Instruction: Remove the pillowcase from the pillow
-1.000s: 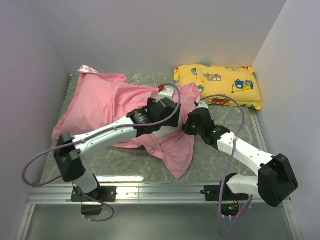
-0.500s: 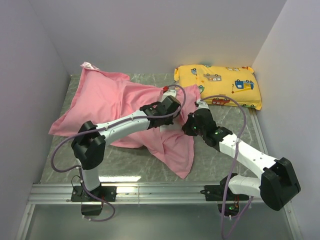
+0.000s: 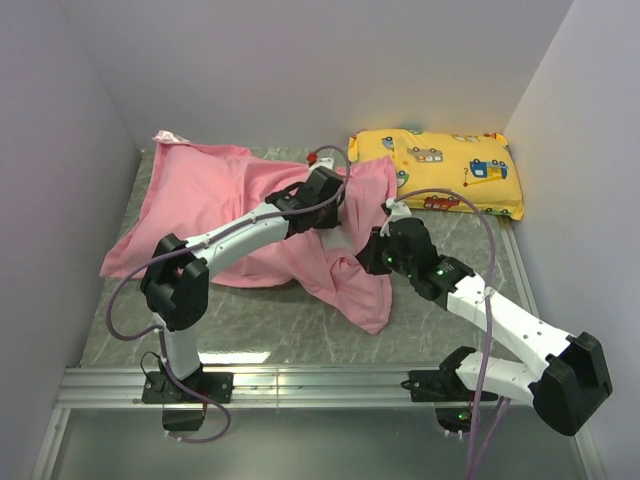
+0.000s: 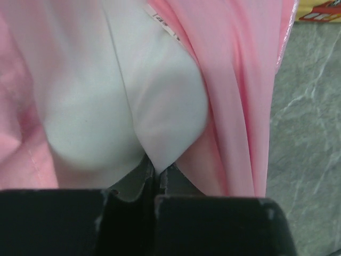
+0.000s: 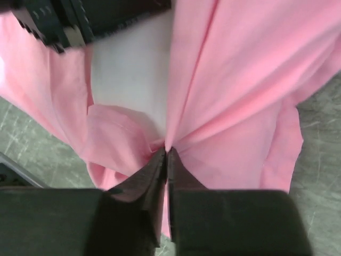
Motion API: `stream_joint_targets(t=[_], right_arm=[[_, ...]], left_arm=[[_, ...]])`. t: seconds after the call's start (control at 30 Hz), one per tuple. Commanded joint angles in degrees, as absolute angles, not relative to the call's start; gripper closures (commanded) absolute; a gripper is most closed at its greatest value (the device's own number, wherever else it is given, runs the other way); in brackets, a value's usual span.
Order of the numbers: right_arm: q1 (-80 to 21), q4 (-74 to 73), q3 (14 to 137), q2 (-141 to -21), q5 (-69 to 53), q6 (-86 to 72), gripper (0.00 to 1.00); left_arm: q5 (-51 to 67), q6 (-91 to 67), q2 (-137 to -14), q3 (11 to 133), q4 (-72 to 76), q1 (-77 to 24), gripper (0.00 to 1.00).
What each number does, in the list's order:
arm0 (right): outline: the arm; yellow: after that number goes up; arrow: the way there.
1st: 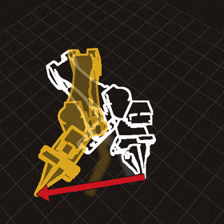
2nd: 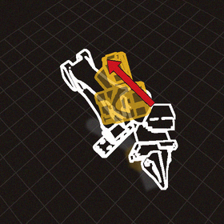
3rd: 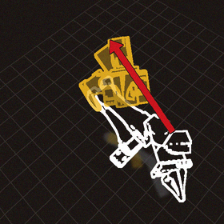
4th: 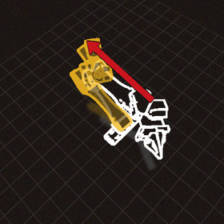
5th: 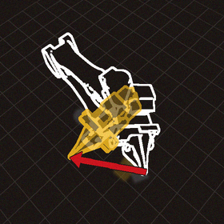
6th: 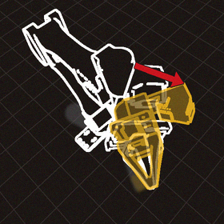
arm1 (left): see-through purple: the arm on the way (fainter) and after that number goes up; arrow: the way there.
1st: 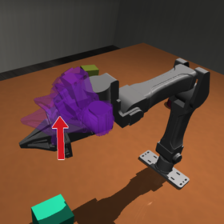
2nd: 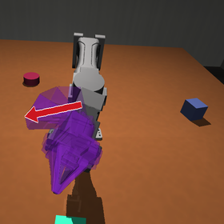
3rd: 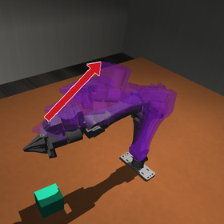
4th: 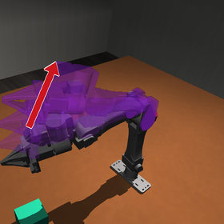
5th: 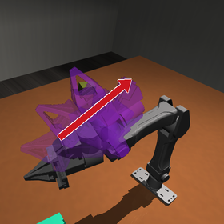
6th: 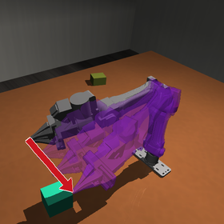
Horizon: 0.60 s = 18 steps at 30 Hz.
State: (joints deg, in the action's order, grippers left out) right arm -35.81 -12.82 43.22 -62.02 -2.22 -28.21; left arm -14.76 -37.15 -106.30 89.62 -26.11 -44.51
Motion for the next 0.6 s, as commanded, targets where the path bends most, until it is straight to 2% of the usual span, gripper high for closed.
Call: stream_joint_targets(t=[0.0,0.07,0.33,0.57], right_arm=[[-36.39,-15.55,43.86,-60.38,-3.34,-27.68,0.95],[-36.39,-16.08,43.16,-60.64,-1.76,-27.86,1.00],[-36.39,-16.88,37.62,-58.98,3.86,-30.85,1.00],[-36.30,-15.91,35.25,-61.25,8.08,-32.43,1.00]], left_arm=[[-13.71,-39.55,-104.24,88.24,-22.06,-39.48,1.00],[-13.88,-38.94,-103.10,89.29,-22.15,-38.85,1.00],[-8.71,-38.94,-100.28,93.95,-22.85,-30.95,1.00],[-0.44,-39.37,-102.74,105.01,-27.15,-22.51,1.00]])
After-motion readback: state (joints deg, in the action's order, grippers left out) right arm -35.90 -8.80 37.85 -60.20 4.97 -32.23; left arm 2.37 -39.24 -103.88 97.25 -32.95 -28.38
